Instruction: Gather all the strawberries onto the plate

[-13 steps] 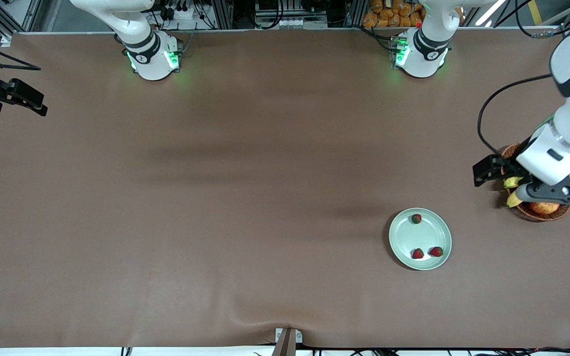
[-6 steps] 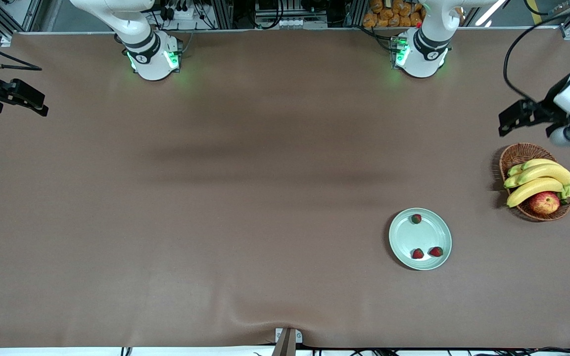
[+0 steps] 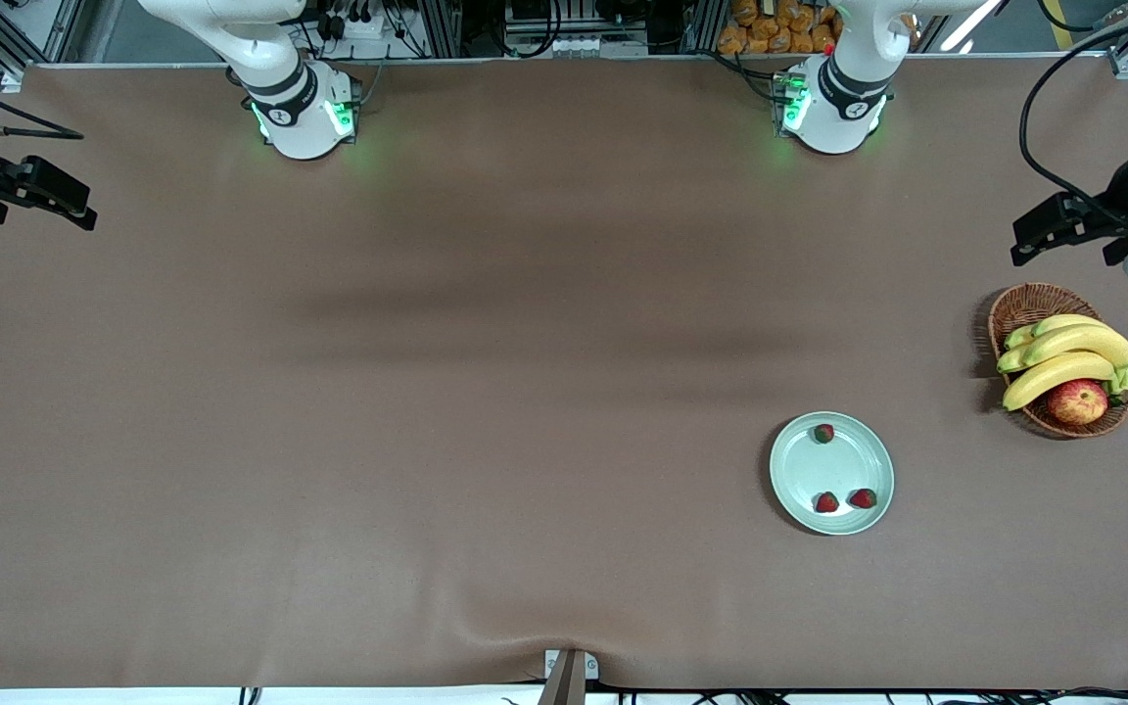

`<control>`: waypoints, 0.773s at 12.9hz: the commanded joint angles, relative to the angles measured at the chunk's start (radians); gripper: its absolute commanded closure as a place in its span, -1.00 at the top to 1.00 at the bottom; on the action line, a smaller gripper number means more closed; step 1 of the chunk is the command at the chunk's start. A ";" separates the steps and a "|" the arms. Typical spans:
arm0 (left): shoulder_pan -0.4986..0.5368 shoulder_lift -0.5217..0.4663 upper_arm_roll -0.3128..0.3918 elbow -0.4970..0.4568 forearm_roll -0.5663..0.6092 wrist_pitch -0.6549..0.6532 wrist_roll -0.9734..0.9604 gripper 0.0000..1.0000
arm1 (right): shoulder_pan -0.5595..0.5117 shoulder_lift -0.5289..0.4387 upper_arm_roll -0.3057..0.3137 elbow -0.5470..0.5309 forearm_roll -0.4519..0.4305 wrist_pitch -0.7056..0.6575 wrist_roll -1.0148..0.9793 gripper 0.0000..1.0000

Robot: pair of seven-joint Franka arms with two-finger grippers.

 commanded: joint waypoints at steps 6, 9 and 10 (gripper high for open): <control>-0.014 -0.023 0.048 0.010 -0.022 0.001 0.083 1.00 | -0.039 0.005 -0.008 0.018 0.033 -0.015 0.000 1.00; -0.018 -0.023 0.042 0.010 -0.022 -0.004 0.085 1.00 | -0.067 0.005 -0.006 0.018 0.066 -0.017 -0.003 1.00; -0.018 -0.022 0.042 0.010 -0.020 -0.004 0.085 1.00 | -0.062 0.003 -0.005 0.018 0.066 -0.018 -0.002 1.00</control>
